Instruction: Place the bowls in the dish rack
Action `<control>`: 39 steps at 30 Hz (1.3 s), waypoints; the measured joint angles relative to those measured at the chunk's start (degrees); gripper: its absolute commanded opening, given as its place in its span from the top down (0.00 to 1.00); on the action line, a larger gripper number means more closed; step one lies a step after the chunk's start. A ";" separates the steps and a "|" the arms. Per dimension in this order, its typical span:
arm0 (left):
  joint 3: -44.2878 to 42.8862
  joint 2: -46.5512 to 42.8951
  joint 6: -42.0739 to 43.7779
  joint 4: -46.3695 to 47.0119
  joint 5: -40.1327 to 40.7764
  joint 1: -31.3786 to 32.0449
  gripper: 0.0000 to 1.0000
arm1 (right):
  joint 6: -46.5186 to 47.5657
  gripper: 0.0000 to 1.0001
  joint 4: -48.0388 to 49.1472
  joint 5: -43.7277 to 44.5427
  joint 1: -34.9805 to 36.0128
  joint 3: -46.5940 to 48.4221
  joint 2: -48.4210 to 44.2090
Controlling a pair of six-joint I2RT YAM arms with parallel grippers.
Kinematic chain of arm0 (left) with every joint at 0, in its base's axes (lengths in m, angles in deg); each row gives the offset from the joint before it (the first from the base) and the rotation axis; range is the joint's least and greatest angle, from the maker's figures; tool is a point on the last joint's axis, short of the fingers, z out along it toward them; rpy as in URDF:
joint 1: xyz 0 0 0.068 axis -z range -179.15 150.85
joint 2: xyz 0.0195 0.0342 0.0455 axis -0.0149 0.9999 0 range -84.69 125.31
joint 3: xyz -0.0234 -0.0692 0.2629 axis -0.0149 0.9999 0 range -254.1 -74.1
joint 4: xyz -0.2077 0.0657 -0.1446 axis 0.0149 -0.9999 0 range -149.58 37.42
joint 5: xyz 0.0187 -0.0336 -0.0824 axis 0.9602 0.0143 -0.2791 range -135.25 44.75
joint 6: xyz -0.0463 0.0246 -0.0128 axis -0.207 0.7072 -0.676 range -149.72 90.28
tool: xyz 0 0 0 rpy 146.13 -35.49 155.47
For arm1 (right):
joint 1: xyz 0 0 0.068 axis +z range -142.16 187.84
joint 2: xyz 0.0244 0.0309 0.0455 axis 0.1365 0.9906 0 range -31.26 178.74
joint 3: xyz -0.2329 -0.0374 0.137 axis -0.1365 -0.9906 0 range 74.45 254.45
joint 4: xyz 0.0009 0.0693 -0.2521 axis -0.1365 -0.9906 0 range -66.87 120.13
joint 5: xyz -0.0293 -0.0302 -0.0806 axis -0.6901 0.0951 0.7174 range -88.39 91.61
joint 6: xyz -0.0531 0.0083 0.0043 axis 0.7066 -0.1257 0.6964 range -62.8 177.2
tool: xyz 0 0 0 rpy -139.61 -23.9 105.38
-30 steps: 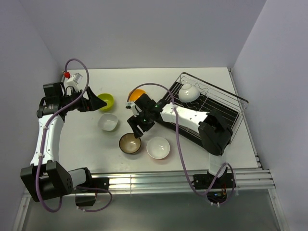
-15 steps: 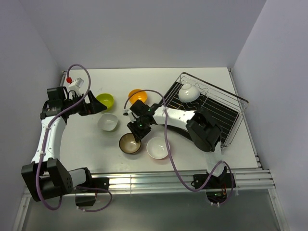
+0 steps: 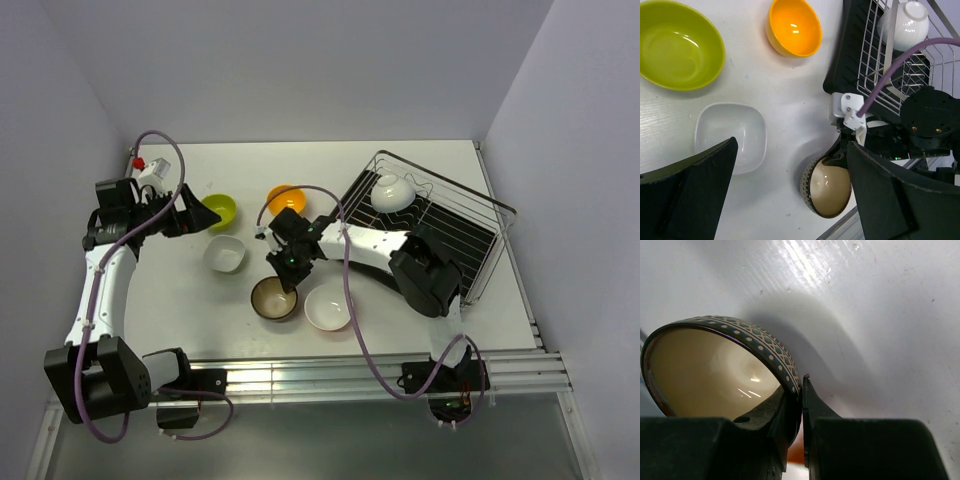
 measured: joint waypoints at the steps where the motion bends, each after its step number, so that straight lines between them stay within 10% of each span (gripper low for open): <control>1: -0.46 -0.11 -0.28 -0.20 0.44 0.31 0.03 | -0.02 1.00 -0.07 -0.24 -0.11 -0.09 -0.61; 16: -36.09 11.02 -7.65 0.37 4.46 21.38 0.01 | -2.91 1.00 4.59 -8.63 -25.00 -0.33 -31.65; 39: -46.38 36.81 -26.62 13.77 3.78 47.19 0.01 | -7.89 1.00 6.14 -26.86 -60.15 -14.58 -40.52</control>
